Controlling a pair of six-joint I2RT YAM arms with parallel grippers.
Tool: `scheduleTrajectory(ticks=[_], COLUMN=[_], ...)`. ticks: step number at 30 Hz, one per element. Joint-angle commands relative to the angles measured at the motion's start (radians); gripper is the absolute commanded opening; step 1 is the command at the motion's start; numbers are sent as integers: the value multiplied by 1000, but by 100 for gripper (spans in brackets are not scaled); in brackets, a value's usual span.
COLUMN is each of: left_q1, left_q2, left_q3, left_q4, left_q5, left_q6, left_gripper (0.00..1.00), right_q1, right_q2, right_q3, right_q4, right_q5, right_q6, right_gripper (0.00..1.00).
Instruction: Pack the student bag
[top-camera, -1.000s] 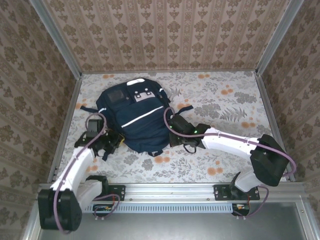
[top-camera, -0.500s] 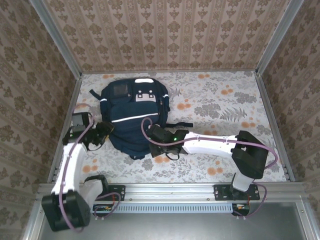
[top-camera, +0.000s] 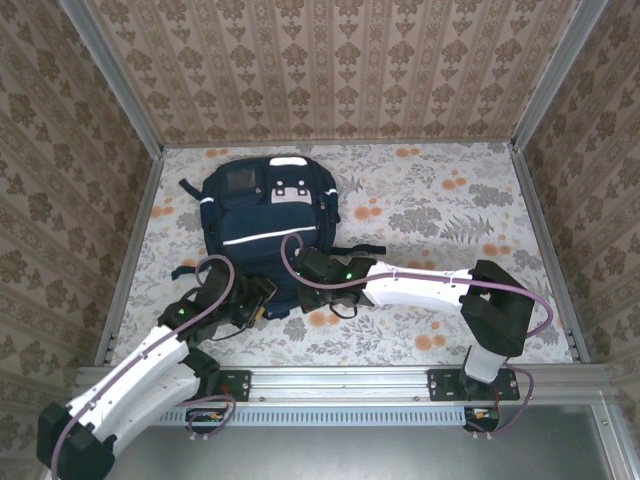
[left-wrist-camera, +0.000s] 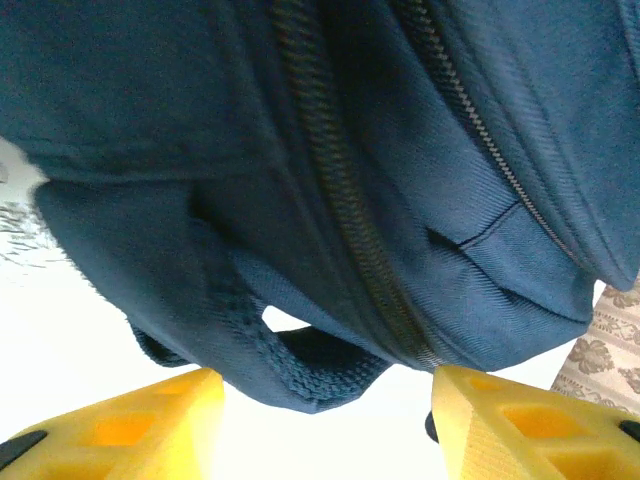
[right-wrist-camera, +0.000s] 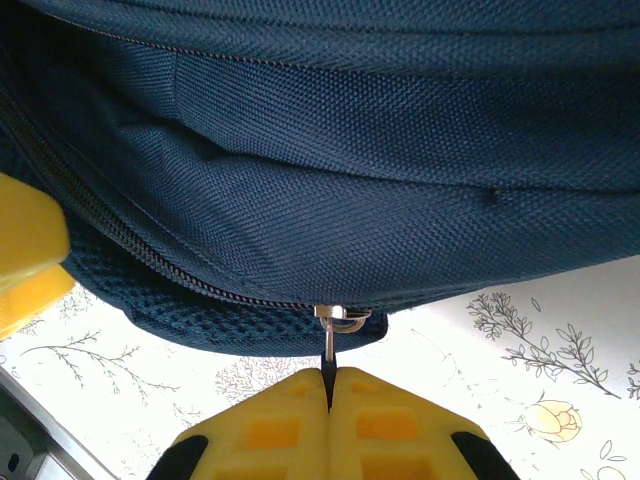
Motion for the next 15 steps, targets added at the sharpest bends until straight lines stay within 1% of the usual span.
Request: scheduleTrajectory(ticks=[1, 5, 11, 13, 15], left_q1=[-54, -111, -128, -128, -127], left_q2=[65, 148, 214, 242, 274], left_q3=[71, 96, 105, 94, 96], left_q4=[92, 149, 155, 178, 188], left_q5=[-113, -149, -148, -151, -160], left_q6=[-100, -122, -124, -128, -117], left_gripper=[58, 58, 56, 52, 42], right_q1=[0, -1, 0, 0, 0], right_q2=[-24, -28, -37, -40, -40], right_q3=[-4, -15, -26, -28, -25], right_q4=[9, 20, 26, 31, 29], right_q5=[-30, -35, -33, -33, -32], right_q6=[-9, -5, -1, 1, -1], right_gripper=[0, 0, 0, 0, 0])
